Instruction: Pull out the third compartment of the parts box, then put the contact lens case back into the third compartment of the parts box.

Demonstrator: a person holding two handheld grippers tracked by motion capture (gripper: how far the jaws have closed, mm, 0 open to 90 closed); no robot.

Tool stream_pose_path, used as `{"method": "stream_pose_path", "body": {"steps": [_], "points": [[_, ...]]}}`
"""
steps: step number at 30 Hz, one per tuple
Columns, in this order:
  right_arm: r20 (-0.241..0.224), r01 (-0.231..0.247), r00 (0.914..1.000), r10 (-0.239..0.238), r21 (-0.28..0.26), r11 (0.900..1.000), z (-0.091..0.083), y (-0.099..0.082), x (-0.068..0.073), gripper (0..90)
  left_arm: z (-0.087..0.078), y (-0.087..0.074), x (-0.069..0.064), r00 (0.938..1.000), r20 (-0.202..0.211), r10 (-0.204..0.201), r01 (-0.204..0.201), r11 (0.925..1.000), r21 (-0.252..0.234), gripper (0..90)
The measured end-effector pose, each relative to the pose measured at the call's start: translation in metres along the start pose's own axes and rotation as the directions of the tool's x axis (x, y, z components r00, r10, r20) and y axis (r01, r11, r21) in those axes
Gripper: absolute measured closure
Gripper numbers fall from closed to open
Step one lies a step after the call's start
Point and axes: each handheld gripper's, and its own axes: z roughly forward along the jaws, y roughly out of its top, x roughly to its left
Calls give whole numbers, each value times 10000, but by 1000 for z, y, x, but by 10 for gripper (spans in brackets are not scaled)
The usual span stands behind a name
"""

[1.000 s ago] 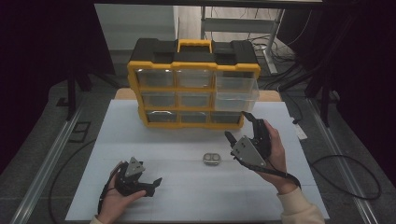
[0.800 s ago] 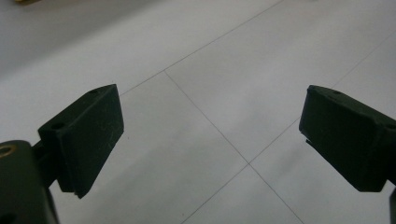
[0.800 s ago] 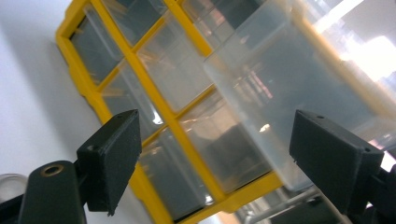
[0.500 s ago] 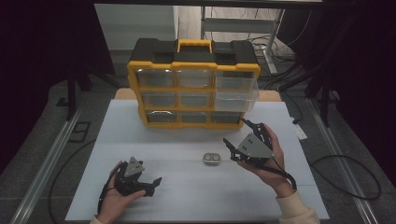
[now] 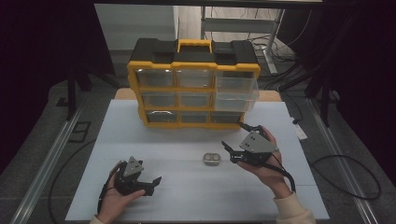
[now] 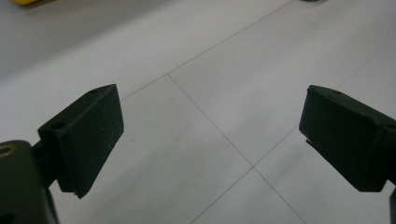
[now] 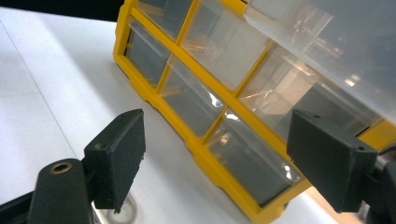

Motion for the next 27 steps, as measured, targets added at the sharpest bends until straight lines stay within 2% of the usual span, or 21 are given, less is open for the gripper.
{"method": "stream_pose_path", "body": {"steps": [2,8,17,23,27], "points": [[-130,-340,9993,339,-49,9994,0,-3,-1,197,0,-1,-1,10000,8,27,-27,10000,45,71],[-329,-755,9966,754,-39,9971,1,-8,-2,198,0,-1,-1,10000,24,10,-10,10000,9,70],[-902,-1523,9844,1512,-55,9883,-2,-11,-4,198,0,1,-7,9999,-23,147,-147,9999,-12,70],[-1035,-1941,9758,1925,-52,9810,-4,-15,-8,207,3,3,-6,9998,47,189,-189,9998,-7,70],[-997,-2024,9746,2005,-90,9793,-3,-16,-9,218,2,3,-5,9998,76,189,-188,9998,-20,70]]}}
